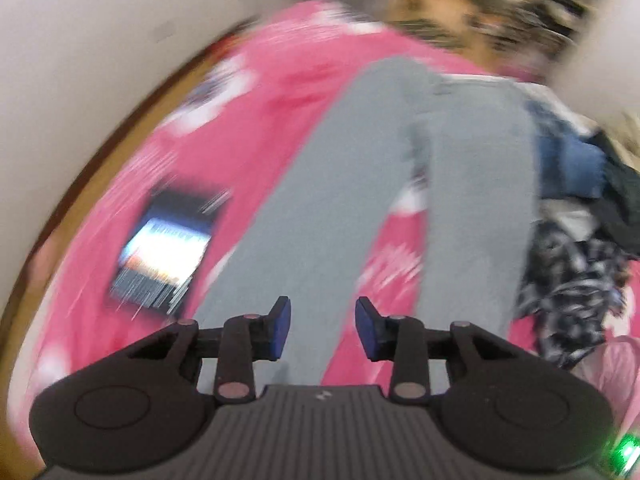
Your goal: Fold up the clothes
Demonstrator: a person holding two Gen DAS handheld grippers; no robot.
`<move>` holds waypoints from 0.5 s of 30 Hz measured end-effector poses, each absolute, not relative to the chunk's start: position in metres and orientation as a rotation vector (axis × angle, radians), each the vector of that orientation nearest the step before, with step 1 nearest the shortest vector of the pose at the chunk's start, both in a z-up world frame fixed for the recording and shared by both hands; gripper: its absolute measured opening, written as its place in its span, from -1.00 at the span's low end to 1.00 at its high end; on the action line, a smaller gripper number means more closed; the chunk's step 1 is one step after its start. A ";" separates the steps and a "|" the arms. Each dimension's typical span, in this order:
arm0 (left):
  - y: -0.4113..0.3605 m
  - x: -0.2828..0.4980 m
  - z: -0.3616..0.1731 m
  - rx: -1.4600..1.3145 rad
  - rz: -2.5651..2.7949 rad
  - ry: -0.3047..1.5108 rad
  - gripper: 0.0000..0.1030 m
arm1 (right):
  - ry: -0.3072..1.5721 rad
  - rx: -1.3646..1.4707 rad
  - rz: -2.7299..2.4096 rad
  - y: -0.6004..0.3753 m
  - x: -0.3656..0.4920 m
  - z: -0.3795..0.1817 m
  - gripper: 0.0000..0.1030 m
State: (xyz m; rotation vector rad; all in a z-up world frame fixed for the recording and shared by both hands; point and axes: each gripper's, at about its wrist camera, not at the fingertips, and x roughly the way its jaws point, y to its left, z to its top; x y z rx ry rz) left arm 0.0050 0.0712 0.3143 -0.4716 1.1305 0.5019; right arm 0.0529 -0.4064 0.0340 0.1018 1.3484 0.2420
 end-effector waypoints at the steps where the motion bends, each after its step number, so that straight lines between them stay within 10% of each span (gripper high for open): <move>1: 0.083 0.042 0.304 -0.462 0.438 1.119 -0.11 | 1.349 0.041 0.237 -0.401 0.050 0.028 0.97; 15: 0.135 0.549 0.182 -0.634 0.168 1.220 0.03 | 1.487 -0.104 0.022 -0.332 0.023 -0.034 0.97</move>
